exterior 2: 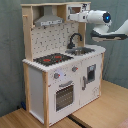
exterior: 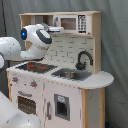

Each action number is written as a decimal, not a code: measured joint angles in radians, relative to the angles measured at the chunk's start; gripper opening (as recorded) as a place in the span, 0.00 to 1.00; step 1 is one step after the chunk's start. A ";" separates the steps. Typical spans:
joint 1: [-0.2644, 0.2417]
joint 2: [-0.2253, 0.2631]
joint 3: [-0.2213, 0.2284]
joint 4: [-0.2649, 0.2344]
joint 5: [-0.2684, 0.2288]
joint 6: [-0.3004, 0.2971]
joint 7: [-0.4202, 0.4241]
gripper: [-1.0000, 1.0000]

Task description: Play with the kitchen

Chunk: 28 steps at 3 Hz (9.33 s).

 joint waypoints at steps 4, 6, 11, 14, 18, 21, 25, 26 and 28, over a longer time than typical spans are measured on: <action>-0.138 0.002 0.108 0.097 0.001 -0.002 0.021 0.00; 0.008 -0.001 0.010 0.016 0.000 0.001 -0.020 0.00; 0.309 -0.034 -0.233 -0.173 0.000 0.065 -0.069 0.00; 0.342 -0.173 -0.300 -0.139 0.003 0.086 -0.049 1.00; 0.216 -0.416 -0.301 0.004 0.007 0.085 0.229 1.00; 0.041 -0.550 -0.266 0.124 0.007 0.052 0.495 1.00; -0.180 -0.715 -0.249 0.289 0.008 -0.114 0.847 1.00; -0.227 -0.745 -0.249 0.321 0.008 -0.160 0.931 1.00; -0.309 -0.793 -0.249 0.391 0.008 -0.264 1.110 1.00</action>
